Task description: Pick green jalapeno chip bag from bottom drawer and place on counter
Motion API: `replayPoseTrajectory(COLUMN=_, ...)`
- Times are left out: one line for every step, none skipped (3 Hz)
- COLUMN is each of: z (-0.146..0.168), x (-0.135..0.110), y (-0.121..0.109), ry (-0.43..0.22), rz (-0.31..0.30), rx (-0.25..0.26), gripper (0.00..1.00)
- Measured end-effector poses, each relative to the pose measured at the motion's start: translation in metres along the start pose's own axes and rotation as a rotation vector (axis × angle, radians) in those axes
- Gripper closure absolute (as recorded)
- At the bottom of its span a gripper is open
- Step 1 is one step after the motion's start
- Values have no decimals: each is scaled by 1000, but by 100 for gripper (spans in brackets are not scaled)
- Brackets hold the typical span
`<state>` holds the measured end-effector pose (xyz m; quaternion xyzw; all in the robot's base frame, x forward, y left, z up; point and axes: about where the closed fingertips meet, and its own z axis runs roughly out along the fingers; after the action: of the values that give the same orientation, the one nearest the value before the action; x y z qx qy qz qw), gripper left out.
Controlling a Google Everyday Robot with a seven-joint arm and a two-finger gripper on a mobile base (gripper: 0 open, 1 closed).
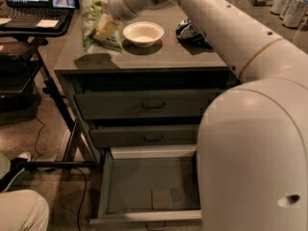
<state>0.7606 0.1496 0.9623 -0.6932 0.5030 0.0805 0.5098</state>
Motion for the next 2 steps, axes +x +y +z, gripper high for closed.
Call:
replayPoseTrajectory(z=20, x=-8, y=-14, ry=5, rz=64, rx=12, gripper=100)
replayPoseTrajectory(z=43, x=-4, y=-18, ry=5, rz=133, rx=5, gripper=100)
